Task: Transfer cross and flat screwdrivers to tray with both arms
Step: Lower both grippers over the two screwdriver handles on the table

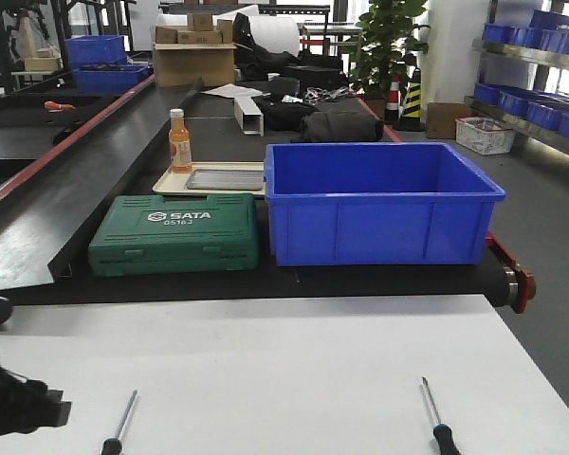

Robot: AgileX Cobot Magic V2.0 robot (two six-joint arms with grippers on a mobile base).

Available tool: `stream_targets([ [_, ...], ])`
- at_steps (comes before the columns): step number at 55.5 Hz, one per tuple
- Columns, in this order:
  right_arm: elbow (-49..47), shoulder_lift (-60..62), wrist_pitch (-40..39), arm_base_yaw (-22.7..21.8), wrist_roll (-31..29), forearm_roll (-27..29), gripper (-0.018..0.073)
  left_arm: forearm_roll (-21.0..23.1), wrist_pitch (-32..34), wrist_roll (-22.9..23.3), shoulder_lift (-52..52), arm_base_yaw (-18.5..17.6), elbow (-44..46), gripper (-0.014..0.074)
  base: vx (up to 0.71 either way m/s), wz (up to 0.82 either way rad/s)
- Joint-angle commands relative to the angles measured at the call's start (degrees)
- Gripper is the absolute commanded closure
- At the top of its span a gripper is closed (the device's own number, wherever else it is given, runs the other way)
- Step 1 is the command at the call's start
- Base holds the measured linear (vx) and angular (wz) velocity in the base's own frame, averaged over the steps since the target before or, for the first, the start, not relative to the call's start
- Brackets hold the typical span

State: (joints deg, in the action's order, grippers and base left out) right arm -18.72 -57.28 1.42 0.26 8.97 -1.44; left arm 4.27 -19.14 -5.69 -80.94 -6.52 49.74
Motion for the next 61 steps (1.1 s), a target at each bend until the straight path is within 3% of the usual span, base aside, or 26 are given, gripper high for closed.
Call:
stream_targets([
  [1,-1.98,-0.08,-6.53,-0.41,-0.37,0.07,0.0167,0.66,-1.44,0.05,-4.4,-0.37,7.17,0.0101,0.0,0.0],
  [11,-1.98,-0.13,-5.13,-0.41,0.1,2.24,0.0167,2.6,-6.36,0.0,-14.26,-0.37,16.45,0.0101,0.0,0.0],
  [25,-1.98,-0.13,3.58,-0.41,-0.11,2.19,0.0117,7.18,-15.14,-2.46,-25.87,-0.43,25.34,0.0101,0.0,0.0],
  [36,-1.98,-0.13,6.84,-0.41,-0.11,2.19,0.0043,7.65,-15.79,-2.52,-32.0,-0.37,28.53,0.0101,0.0,0.0],
  [45,-1.98,-0.13,6.2,-0.41,-0.11,2.19,0.0038,7.51,-13.2,-2.58,-35.77,-0.37,28.97,0.0101,0.0,0.0],
  [57,-2.04,-0.04,-0.79,-0.41,0.86,3.73,0.004,7.67,-13.56,-2.58,-38.64,-0.43,28.97,0.0101,0.0,0.0],
  [61,-3.65,-0.51,1.97,-0.35,1.11,5.13,0.004,7.67,-13.48,-2.71,-38.91,-0.43,28.97,0.0101,0.0,0.0],
])
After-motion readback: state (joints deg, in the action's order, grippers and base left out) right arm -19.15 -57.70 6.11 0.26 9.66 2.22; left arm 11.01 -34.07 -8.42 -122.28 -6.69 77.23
